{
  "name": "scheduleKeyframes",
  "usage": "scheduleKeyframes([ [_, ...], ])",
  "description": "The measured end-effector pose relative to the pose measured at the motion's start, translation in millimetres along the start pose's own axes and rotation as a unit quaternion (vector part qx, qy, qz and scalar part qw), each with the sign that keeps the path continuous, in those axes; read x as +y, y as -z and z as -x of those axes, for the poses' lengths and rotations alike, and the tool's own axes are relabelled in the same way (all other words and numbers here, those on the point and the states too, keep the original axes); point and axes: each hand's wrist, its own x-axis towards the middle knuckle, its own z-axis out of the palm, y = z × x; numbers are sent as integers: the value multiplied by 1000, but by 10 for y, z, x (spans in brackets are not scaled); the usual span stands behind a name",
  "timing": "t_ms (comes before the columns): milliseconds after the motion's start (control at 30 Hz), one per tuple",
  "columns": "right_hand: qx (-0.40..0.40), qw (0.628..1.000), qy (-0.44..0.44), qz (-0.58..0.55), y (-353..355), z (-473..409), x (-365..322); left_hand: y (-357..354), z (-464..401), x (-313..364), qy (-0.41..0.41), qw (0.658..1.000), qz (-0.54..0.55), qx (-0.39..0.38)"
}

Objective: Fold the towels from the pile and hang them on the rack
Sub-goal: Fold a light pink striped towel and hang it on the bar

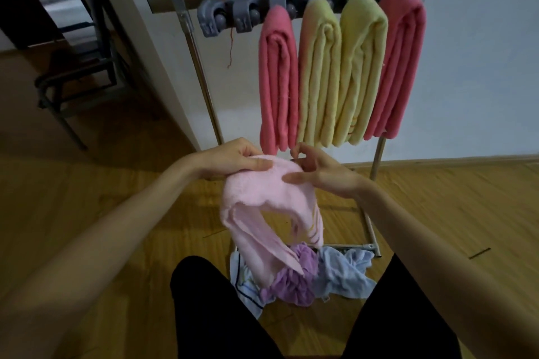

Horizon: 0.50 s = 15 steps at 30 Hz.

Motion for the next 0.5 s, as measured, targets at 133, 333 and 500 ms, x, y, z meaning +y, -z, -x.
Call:
scheduleKeyframes([
  [133, -47, 996, 41, 65, 154, 7, -203, 32, 21, -85, 6, 1000, -1, 19],
  [333, -66, 982, 67, 165, 455, 98, -545, 274, 116, -202, 14, 997, 46, 57],
  [500, -72, 971, 35, 225, 607, 96, -648, 483, 243, -78, -47, 991, 126, 5],
])
